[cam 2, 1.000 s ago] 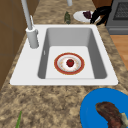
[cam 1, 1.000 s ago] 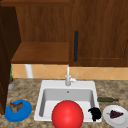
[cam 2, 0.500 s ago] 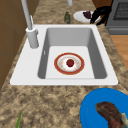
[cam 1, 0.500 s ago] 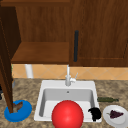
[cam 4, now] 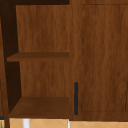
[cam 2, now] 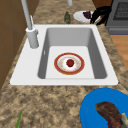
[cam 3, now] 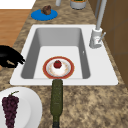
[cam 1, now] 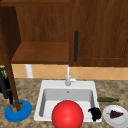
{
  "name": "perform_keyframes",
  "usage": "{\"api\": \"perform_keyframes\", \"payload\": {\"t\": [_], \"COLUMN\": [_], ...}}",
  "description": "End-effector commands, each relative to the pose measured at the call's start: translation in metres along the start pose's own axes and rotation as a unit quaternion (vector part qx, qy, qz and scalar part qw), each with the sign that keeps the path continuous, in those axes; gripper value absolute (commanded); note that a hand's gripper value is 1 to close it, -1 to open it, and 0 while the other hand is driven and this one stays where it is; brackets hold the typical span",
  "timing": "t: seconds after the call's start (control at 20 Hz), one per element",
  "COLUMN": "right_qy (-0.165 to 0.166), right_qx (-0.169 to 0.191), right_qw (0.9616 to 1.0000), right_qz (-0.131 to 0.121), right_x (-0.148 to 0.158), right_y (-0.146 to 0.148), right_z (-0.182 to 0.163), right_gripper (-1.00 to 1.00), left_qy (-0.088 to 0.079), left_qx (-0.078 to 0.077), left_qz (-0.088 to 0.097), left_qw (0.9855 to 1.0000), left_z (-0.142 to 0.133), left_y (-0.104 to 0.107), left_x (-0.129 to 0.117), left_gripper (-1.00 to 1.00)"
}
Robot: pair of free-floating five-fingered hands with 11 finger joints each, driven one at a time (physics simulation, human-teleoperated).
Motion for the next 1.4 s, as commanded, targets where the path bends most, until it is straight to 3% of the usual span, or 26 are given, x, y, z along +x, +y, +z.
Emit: {"api": "perform_keyframes", "payload": {"t": [0.0,0.2,0.3,0.4,0.55,0.75,1.35], "right_qy": [0.0,0.0,0.0,0.0,0.0,0.0,0.0], "right_qx": [0.0,0.0,0.0,0.0,0.0,0.0,0.0], "right_qw": [1.0,1.0,1.0,1.0,1.0,1.0,1.0], "right_qz": [0.0,0.0,0.0,0.0,0.0,0.0,0.0], "right_x": [0.0,0.0,0.0,0.0,0.0,0.0,0.0], "right_y": [0.0,0.0,0.0,0.0,0.0,0.0,0.0], "right_z": [0.0,0.0,0.0,0.0,0.0,0.0,0.0], "right_gripper": [0.0,0.0,0.0,0.0,0.0,0.0,0.0], "left_qy": [0.0,0.002,0.003,0.008,0.019,0.035,0.09], "left_qx": [-0.009,-0.004,0.003,0.005,0.004,-0.008,-0.017], "left_qz": [-0.005,-0.004,-0.024,-0.026,-0.027,-0.03,-0.049], "left_qw": [1.0,1.0,0.9997,0.9996,0.9994,0.9989,0.9946], "left_z": [-0.016,-0.029,-0.035,-0.043,-0.055,-0.073,-0.123], "left_y": [0.018,0.039,0.038,0.039,0.038,0.033,0.022], "left_x": [0.024,0.048,0.05,0.05,0.049,0.041,0.034], "left_gripper": [-1.0,-1.0,-1.0,-1.0,-1.0,-1.0,-1.0]}}
